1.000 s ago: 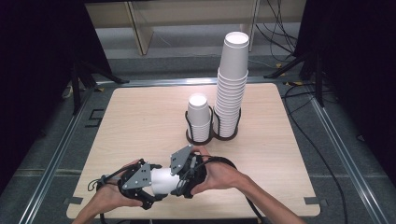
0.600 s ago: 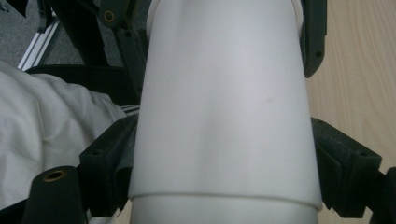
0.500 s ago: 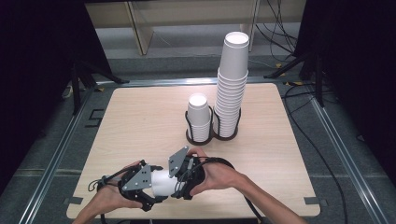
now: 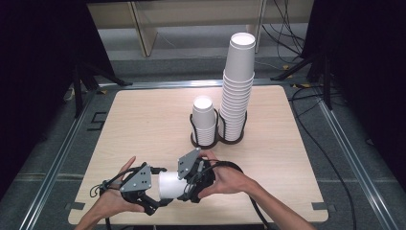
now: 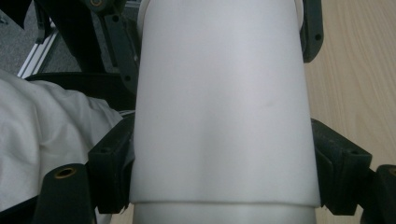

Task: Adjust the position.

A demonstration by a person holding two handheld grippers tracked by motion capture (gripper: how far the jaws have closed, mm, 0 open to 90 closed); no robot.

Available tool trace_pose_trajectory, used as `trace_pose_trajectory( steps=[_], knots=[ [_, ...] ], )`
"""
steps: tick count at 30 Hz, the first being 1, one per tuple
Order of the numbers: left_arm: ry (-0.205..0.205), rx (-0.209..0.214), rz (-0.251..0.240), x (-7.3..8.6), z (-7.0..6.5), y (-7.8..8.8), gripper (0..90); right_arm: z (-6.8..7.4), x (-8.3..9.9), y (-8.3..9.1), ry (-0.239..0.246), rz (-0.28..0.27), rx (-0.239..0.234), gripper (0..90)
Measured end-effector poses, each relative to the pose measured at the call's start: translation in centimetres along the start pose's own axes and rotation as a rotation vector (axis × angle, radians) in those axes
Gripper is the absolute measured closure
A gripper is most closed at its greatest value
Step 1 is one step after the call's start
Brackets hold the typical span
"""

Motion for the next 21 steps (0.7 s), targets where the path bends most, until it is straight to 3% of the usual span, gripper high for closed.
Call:
trace_pose_trajectory(
  steps=[6, 7, 10, 11, 13, 15, 17, 18, 21],
  knots=[
    [0.043, 0.005, -0.059, 0.5, 0.7, 0.8, 13.7, -0.2, 0.9, 0.6, -0.038, -0.018, 0.034, 23.0],
    [0.073, -0.01, -0.091, 0.7, 0.9, 1.1, 14.9, -0.3, 1.3, 1.2, -0.077, -0.047, 0.026, 23.0],
    [0.081, -0.014, -0.11, 0.8, 1.1, 1.4, 14.9, -0.5, 1.7, 1.8, -0.112, -0.085, 0.023, 22.8],
    [0.1, -0.032, -0.118, 1.0, 1.2, 1.5, 14.9, -0.8, 2.0, 2.3, -0.138, -0.129, 0.034, 22.6],
    [0.098, -0.041, -0.114, 1.0, 1.4, 1.6, 14.9, -0.9, 2.1, 2.4, -0.146, -0.138, 0.039, 22.6],
    [0.123, -0.043, -0.141, 1.2, 1.5, 1.5, 14.9, -1.3, 2.6, 2.9, -0.182, -0.202, 0.062, 22.4],
    [0.14, -0.049, -0.148, 1.3, 1.7, 1.6, 14.9, -1.2, 2.7, 3.0, -0.206, -0.212, 0.073, 22.4],
    [0.156, -0.051, -0.158, 1.4, 1.8, 1.6, 14.9, -1.6, 2.9, 3.1, -0.191, -0.243, 0.1, 22.4],
    [0.185, -0.062, -0.166, 1.6, 1.9, 1.7, 14.9, -1.6, 3.0, 3.3, -0.198, -0.275, 0.118, 22.3]
  ],
)
Point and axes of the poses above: each handheld gripper's, and its own axes: y roughly backward along the jaws, x roughly out of its underside, z roughly to its left, the point moved 1 cm from there along -y, roughly forward along the jaws, and after that the axes turned 2 degrees about -y, right-handed, at the moved point
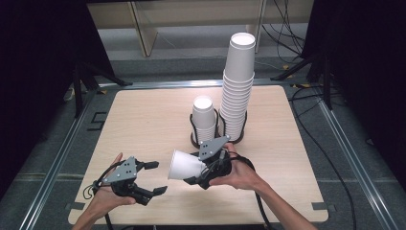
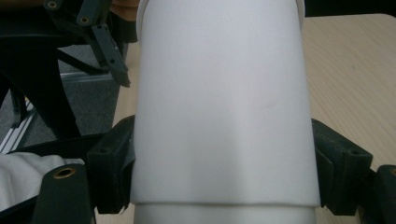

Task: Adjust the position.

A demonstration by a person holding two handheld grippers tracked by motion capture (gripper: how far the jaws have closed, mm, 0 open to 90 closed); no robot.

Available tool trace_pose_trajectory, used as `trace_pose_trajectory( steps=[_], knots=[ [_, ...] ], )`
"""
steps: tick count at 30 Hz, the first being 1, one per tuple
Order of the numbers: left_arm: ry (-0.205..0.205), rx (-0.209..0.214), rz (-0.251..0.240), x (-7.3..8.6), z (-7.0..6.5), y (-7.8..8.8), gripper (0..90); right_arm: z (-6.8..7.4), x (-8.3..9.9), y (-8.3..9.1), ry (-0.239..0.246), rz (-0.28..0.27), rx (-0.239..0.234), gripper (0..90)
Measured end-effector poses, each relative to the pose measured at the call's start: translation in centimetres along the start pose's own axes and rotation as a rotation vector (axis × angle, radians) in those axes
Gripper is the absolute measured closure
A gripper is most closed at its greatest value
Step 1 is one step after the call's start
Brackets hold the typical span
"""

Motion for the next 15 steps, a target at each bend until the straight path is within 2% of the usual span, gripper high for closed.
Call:
trace_pose_trajectory(
  steps=[1, 2, 3, 4, 5, 6, 8, 9, 10, 12, 13, 14, 15],
  knots=[
    [0.0, 0.0, 0.0, 0.0, 0.0, 0.0, 14.9, 0.0, 0.0, 0.0, 0.0, 0.0, 0.0, 22.3],
    [0.024, -0.017, -0.016, 0.2, 0.1, -0.2, 14.9, -0.1, 0.0, 0.1, -0.004, -0.021, 0.009, 22.3],
    [0.024, -0.017, -0.016, 0.2, 0.1, -0.2, 14.9, -0.1, 0.0, 0.1, -0.004, -0.021, 0.009, 22.3],
    [0.046, -0.021, -0.016, 0.4, 0.2, -0.2, 14.9, 0.0, 0.0, 0.1, -0.018, -0.028, 0.002, 22.3],
    [0.053, -0.018, -0.015, 0.5, 0.3, -0.3, 14.9, 0.0, -0.1, 0.3, -0.029, -0.056, 0.0, 22.2],
    [0.07, -0.012, -0.031, 0.7, 0.4, -0.4, 14.9, 0.0, -0.1, 0.3, -0.029, -0.056, 0.0, 22.2],
    [0.12, 0.003, -0.061, 1.0, 0.6, -0.6, 14.9, -0.1, -0.1, 0.6, -0.028, -0.089, 0.005, 22.2],
    [0.12, 0.003, -0.061, 1.0, 0.6, -0.6, 14.9, -0.3, -0.2, 0.7, -0.019, -0.107, 0.015, 22.2],
    [0.132, 0.022, -0.092, 1.1, 0.6, -0.7, 14.9, -0.3, -0.2, 0.7, -0.019, -0.107, 0.015, 22.2],
    [0.137, 0.021, -0.1, 1.1, 0.6, -0.7, 14.9, -0.3, -0.1, 0.8, -0.03, -0.126, 0.0, 22.2],
    [0.142, 0.031, -0.124, 1.1, 0.6, -0.9, 14.9, -0.3, -0.1, 0.8, -0.025, -0.144, -0.007, 22.2],
    [0.142, 0.031, -0.124, 1.1, 0.6, -0.9, 14.9, -0.3, -0.1, 0.8, -0.025, -0.144, -0.007, 22.2],
    [0.116, 0.016, -0.098, 1.0, 0.7, -0.6, 14.9, -0.2, 0.0, 0.8, -0.029, -0.153, -0.019, 22.2]
  ],
)
Point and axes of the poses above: each handheld gripper's, and its own axes: y roughly backward along the jaws, x roughly out of its underside, z roughly to its left, the point moved 1 cm from there along -y, roughly forward along the jaws, and after that the axes turned 2 degrees about -y, right-handed, at the moved point
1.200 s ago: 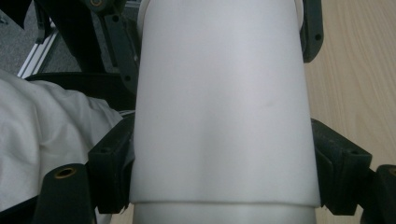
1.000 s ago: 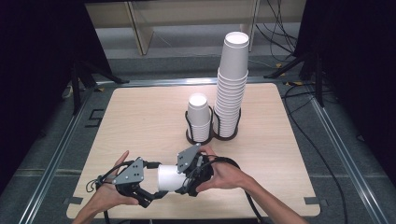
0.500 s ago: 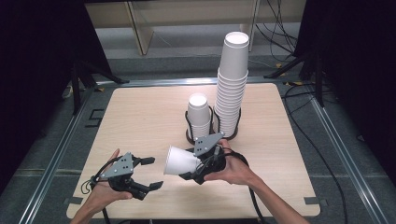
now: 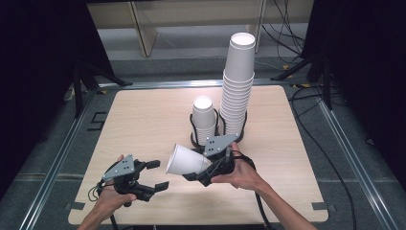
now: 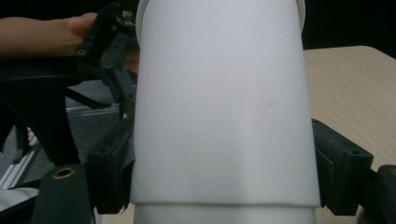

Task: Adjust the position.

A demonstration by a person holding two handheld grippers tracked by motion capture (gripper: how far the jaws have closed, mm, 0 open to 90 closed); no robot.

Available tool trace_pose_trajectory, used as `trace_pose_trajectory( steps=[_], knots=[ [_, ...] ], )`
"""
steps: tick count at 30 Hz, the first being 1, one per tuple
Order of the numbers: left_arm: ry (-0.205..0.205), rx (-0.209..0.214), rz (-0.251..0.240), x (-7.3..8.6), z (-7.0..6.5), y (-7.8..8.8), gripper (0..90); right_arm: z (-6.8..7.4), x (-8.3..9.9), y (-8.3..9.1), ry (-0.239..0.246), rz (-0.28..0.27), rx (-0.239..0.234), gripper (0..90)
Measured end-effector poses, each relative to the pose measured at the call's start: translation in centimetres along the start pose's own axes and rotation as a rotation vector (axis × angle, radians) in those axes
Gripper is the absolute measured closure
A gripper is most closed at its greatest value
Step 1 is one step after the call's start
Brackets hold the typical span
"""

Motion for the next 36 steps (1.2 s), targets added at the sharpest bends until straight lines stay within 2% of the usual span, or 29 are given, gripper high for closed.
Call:
trace_pose_trajectory(
  steps=[1, 2, 7, 8, 10, 12, 13, 15, 17, 19, 20, 24, 25, 26, 27, 28, 33, 34, 36],
  knots=[
    [0.02, 0.009, -0.022, -0.1, -0.2, 0.0, 14.9, 0.1, 0.1, -0.1, -0.014, -0.003, -0.012, 22.2],
    [0.019, 0.025, -0.041, -0.1, -0.1, -0.2, 14.8, 0.1, 0.1, -0.1, 0.0, -0.006, -0.017, 22.2],
    [0.02, 0.04, -0.044, -0.1, -0.2, -0.1, 14.8, 0.4, 0.3, -0.3, -0.005, 0.004, -0.041, 22.1],
    [0.013, 0.039, -0.038, -0.1, -0.3, -0.1, 14.9, 0.4, 0.4, -0.5, 0.013, 0.013, -0.047, 22.2],
    [0.01, 0.063, -0.064, -0.2, -0.4, -0.2, 14.9, 0.5, 0.5, -0.7, 0.016, 0.02, -0.057, 22.2],
    [-0.004, 0.058, -0.051, -0.3, -0.5, 0.0, 14.8, 0.6, 0.6, -0.8, 0.019, 0.022, -0.066, 22.2],
    [-0.004, 0.062, -0.058, -0.4, -0.6, 0.0, 14.9, 0.7, 0.7, -0.9, 0.008, 0.033, -0.078, 22.2],
    [-0.006, 0.075, -0.073, -0.4, -0.6, -0.2, 14.8, 0.8, 0.7, -1.0, 0.016, 0.033, -0.076, 22.2],
    [-0.012, 0.072, -0.053, -0.4, -0.7, -0.2, 13.5, 0.8, 0.8, -1.2, 0.032, 0.038, -0.081, 22.2],
    [-0.015, 0.085, -0.048, -0.4, -0.8, -0.5, 12.7, 0.8, 0.9, -1.4, 0.033, 0.047, -0.092, 22.3],
    [-0.023, 0.079, -0.03, -0.4, -0.9, -0.4, 12.4, 0.9, 0.9, -1.5, 0.031, 0.049, -0.096, 22.2],
    [-0.029, 0.093, -0.043, -0.4, -1.1, -0.9, 6.8, 1.2, 1.1, -1.6, 0.019, 0.066, -0.113, 22.3],
    [-0.029, 0.092, -0.041, -0.5, -1.2, -1.0, 0.9, 1.3, 1.1, -1.9, 0.037, 0.07, -0.133, 22.3],
    [-0.029, 0.092, -0.041, -0.5, -1.2, -1.0, 0.0, 1.3, 1.1, -1.9, 0.037, 0.07, -0.133, 22.3],
    [-0.03, 0.098, -0.043, -0.5, -1.3, -1.0, 0.0, 1.4, 1.2, -2.0, 0.035, 0.07, -0.139, 22.4],
    [-0.048, 0.091, -0.031, -0.6, -1.4, -0.9, 0.0, 1.4, 1.2, -2.2, 0.055, 0.071, -0.14, 22.4],
    [-0.055, 0.098, -0.024, -0.6, -1.6, -1.0, 0.0, 1.7, 1.3, -2.4, 0.046, 0.084, -0.161, 22.4],
    [-0.056, 0.119, -0.04, -0.6, -1.7, -1.2, 0.0, 1.7, 1.3, -2.5, 0.048, 0.083, -0.165, 22.4],
    [-0.06, 0.115, -0.016, -0.6, -1.7, -1.2, 0.0, 1.8, 1.3, -2.6, 0.051, 0.084, -0.174, 22.4]
  ],
)
Point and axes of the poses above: each handheld gripper's, and its own axes: y roughly backward along the jaws, x roughly out of its underside, z roughly to its left, the point moved 1 cm from there along -y, roughly forward along the jaws, and after that the axes turned 2 degrees about -y, right-handed, at the moved point
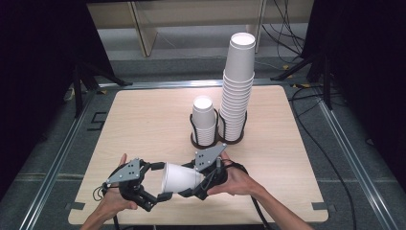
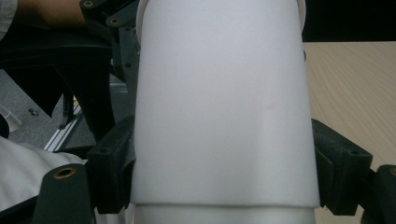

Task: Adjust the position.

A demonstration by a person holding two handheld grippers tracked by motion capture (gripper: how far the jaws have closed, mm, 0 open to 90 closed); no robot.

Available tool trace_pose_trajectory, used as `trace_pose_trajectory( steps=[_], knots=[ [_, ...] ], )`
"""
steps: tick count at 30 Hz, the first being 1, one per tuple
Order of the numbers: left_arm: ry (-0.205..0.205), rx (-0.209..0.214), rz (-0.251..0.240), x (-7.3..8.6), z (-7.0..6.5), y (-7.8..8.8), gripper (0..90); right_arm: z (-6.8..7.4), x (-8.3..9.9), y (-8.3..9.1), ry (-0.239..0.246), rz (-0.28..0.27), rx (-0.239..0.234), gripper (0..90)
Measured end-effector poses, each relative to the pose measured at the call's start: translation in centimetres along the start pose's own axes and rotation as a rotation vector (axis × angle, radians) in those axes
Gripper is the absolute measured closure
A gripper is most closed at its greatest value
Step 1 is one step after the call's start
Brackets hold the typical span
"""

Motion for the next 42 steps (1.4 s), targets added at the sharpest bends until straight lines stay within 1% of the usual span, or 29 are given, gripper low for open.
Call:
trace_pose_trajectory(
  steps=[1, 2, 5, 6, 7, 8, 9, 10, 12, 13, 15, 16, 20, 21, 23, 25, 27, 28, 29, 31, 32, 33, 34, 35, 36, 38, 40, 41, 42],
  knots=[
    [0.0, 0.0, 0.0, 0.0, 0.0, 0.0, 0.0, 0.0, 0.0, 0.0, 0.0, 0.0, 0.0, 22.4],
    [0.003, 0.003, -0.001, 0.0, -0.1, -0.2, 0.0, -0.1, 0.0, -0.2, 0.019, 0.0, -0.002, 22.4],
    [-0.014, 0.004, 0.005, 0.0, -0.1, -0.2, 0.0, 0.0, 0.0, -0.4, 0.007, 0.004, -0.009, 22.4],
    [-0.016, 0.009, -0.008, -0.1, -0.1, -0.2, 0.0, 0.0, 0.0, -0.4, 0.019, 0.004, -0.009, 22.4],
    [-0.016, 0.009, -0.008, -0.1, -0.1, -0.2, 0.0, 0.0, 0.0, -0.5, 0.008, 0.006, -0.015, 22.4],
    [-0.027, 0.015, -0.031, -0.1, -0.1, 0.0, 0.0, 0.1, 0.0, -0.5, 0.004, 0.002, -0.016, 22.4],
    [-0.027, 0.015, -0.031, -0.1, -0.1, 0.0, 0.1, 0.1, 0.0, -0.5, 0.004, 0.002, -0.016, 22.4],
    [-0.04, 0.017, -0.033, -0.2, -0.2, 0.2, 0.1, 0.1, 0.0, -0.6, 0.01, -0.001, -0.017, 22.4],
    [-0.053, 0.036, -0.039, -0.2, -0.2, 0.3, 6.6, 0.1, -0.1, -0.6, 0.019, -0.006, -0.014, 22.4],
    [-0.047, 0.04, -0.058, -0.2, -0.3, 0.2, 8.7, 0.0, 0.0, -0.6, 0.027, -0.01, -0.011, 22.4],
    [-0.047, 0.042, -0.064, -0.2, -0.3, 0.2, 9.1, 0.0, 0.0, -0.6, 0.021, -0.012, -0.013, 22.4],
    [-0.057, 0.038, -0.048, -0.3, -0.3, 0.3, 9.1, 0.0, 0.0, -0.6, 0.019, -0.013, -0.014, 22.4],
    [-0.059, 0.034, -0.056, -0.4, -0.3, 0.3, 9.0, 0.0, 0.1, -0.6, 0.0, -0.017, -0.022, 21.8],
    [-0.075, 0.03, -0.03, -0.5, -0.4, 0.4, 8.8, 0.0, 0.1, -0.7, 0.01, -0.014, -0.019, 21.2],
    [-0.083, 0.022, -0.03, -0.5, -0.5, 0.3, 8.7, 0.0, 0.1, -0.8, 0.01, -0.006, -0.022, 20.8],
    [-0.103, -0.005, -0.003, -0.4, -0.6, 0.4, 8.5, -0.1, 0.1, -0.9, -0.006, 0.016, -0.007, 16.8],
    [-0.105, -0.009, 0.001, -0.4, -0.5, 0.4, 8.5, -0.1, 0.2, -0.8, -0.017, 0.019, -0.001, 15.5],
    [-0.105, -0.021, 0.01, -0.4, -0.4, 0.6, 8.5, -0.1, 0.2, -0.8, -0.017, 0.019, -0.001, 15.5],
    [-0.104, -0.032, 0.002, -0.3, -0.3, 0.6, 8.6, -0.2, 0.2, -0.6, -0.019, 0.021, 0.008, 15.4],
    [-0.106, -0.043, 0.017, -0.4, -0.2, 0.8, 8.6, -0.2, 0.1, -0.2, -0.019, 0.022, 0.031, 15.4],
    [-0.126, -0.082, 0.057, -0.5, -0.1, 1.0, 8.6, -0.1, 0.0, 0.2, -0.001, 0.033, 0.059, 15.2],
    [-0.126, -0.082, 0.057, -0.5, -0.1, 1.0, 8.6, -0.1, 0.0, 0.2, -0.001, 0.033, 0.059, 15.2],
    [-0.15, -0.11, 0.108, -0.6, -0.1, 1.1, 8.6, -0.1, -0.1, 0.4, 0.013, 0.055, 0.102, 15.3],
    [-0.15, -0.112, 0.123, -0.6, -0.1, 1.0, 8.6, 0.0, -0.1, 0.5, 0.008, 0.062, 0.112, 15.3],
    [-0.148, -0.117, 0.139, -0.6, -0.2, 1.0, 8.6, -0.1, -0.2, 0.5, 0.024, 0.064, 0.133, 15.3],
    [-0.159, -0.114, 0.153, -0.6, -0.2, 1.0, 8.6, 0.1, -0.2, 0.5, 0.014, 0.068, 0.137, 15.3],
    [-0.164, -0.124, 0.18, -0.6, -0.3, 0.9, 8.7, 0.2, -0.3, 0.4, 0.028, 0.083, 0.151, 15.3],
    [-0.176, -0.118, 0.194, -0.6, -0.3, 0.7, 8.7, 0.2, -0.4, 0.1, 0.033, 0.091, 0.162, 15.3],
    [-0.176, -0.118, 0.194, -0.6, -0.3, 0.7, 8.7, 0.2, -0.4, 0.1, 0.033, 0.091, 0.162, 15.3]
  ],
)
Point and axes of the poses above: each handheld gripper's, and its own axes: y roughly backward along the jaws, x roughly out of its underside, z roughly to its left, the point moved 1 cm from there along -y, roughly forward along the jaws, and after that the axes turned 2 degrees about -y, right-handed, at the moved point
